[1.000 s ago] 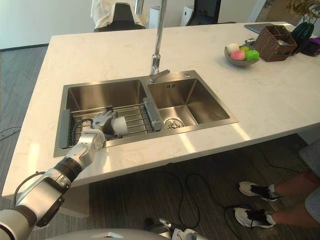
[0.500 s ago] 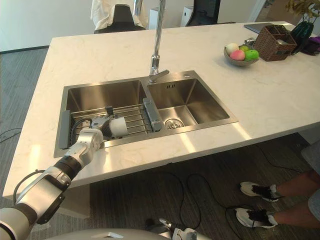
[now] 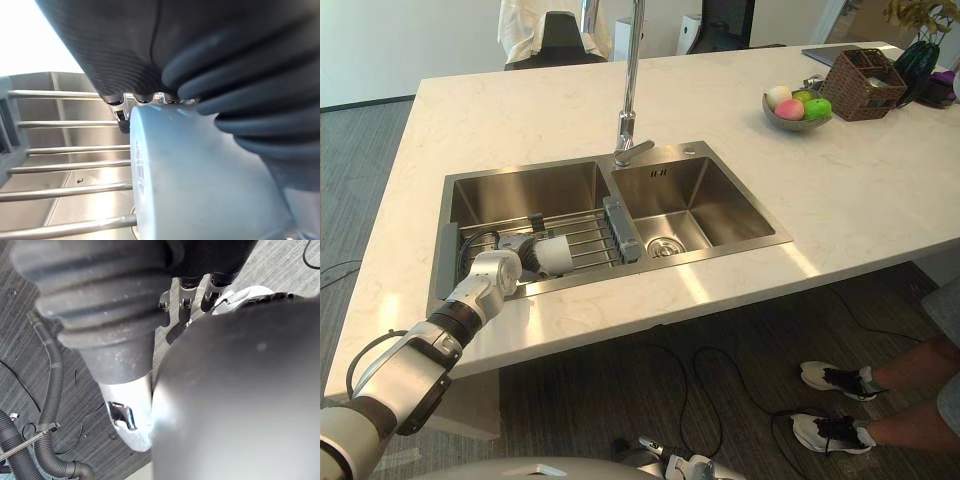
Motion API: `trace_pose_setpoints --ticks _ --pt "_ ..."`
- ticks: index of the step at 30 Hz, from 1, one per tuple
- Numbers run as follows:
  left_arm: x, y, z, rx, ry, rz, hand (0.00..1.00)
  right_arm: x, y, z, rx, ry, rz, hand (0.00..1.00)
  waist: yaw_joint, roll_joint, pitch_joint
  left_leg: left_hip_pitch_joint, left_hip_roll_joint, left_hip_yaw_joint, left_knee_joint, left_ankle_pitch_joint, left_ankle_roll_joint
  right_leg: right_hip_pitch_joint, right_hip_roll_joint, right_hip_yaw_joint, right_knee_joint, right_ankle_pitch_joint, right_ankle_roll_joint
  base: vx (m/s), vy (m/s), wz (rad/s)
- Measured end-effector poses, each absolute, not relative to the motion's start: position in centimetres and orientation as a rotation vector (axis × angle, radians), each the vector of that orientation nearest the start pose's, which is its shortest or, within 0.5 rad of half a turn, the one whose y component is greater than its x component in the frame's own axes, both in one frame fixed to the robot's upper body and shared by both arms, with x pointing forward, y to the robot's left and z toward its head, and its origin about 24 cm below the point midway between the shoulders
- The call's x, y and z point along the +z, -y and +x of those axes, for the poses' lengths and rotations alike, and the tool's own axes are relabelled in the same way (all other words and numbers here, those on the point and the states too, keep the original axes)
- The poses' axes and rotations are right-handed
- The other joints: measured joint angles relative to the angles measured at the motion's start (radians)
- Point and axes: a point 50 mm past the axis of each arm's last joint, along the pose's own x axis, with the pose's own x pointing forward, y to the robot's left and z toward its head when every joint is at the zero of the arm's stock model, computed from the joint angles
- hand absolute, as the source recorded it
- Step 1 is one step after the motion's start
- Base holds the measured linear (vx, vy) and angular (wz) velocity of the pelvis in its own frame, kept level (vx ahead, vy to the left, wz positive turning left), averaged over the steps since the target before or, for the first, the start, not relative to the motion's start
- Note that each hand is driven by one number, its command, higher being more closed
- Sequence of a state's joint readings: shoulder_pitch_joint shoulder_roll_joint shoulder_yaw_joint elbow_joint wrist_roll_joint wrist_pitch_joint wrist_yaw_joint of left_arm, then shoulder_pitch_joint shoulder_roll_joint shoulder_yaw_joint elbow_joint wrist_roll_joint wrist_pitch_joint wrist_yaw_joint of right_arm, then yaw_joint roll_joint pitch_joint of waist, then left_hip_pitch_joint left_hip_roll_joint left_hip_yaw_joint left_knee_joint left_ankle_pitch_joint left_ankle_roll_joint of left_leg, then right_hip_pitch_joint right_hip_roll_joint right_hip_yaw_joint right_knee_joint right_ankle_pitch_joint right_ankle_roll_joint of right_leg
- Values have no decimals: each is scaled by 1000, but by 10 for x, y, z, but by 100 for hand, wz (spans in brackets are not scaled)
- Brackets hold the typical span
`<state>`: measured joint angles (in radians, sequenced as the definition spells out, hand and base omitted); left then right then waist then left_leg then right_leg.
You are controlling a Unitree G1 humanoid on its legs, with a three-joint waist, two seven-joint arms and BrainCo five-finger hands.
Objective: Walk over to the sink, pick up the cup, carry it to the dishwasher, place the cup inside the dishwasher, then close the dishwasher door
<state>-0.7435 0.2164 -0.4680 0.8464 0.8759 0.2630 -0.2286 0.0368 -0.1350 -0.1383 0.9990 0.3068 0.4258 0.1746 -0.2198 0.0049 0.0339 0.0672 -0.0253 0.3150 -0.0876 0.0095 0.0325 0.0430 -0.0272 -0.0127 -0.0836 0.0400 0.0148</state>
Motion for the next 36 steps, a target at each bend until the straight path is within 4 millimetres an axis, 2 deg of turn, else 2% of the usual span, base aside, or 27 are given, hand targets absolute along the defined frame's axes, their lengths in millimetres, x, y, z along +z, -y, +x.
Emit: trace_pose_setpoints --ticks 1,10,21,31,33,36 --pt "41 -125 365 -420 -368 1453 100 -161 197 90 -171 -1365 428 0 0 0 0 2 0 2 0 0 0 2 0 1 1 0 0 0 0 0" --pt "42 -124 366 -477 -385 1500 100 -161 199 90 -147 -1368 414 0 -1 5 -3 4 1 12 0 -1 -1 3 1 4 2 0 0 0 0 0" --pt "37 -113 360 -475 -213 1458 100 -161 201 90 -137 -1368 409 0 1 6 -4 0 -2 -7 0 -1 -1 3 -2 -5 2 -3 4 0 -1 2" --pt "39 -110 355 -500 -145 1199 100 -161 201 91 -134 -1377 406 0 6 8 -5 -12 -4 -34 0 0 0 6 -2 -35 2 -5 4 -9 -27 8" --pt "40 -103 349 -514 -84 1144 100 -161 202 92 -136 -1385 411 0 6 8 -5 -13 -5 -40 0 2 3 8 -2 -43 2 -5 4 -42 -25 8" --pt "51 -99 350 -496 -20 1082 100 -161 202 94 -136 -1380 411 0 9 9 -5 -14 -5 -45 0 6 6 10 -5 -52 2 -5 4 -56 -22 9"
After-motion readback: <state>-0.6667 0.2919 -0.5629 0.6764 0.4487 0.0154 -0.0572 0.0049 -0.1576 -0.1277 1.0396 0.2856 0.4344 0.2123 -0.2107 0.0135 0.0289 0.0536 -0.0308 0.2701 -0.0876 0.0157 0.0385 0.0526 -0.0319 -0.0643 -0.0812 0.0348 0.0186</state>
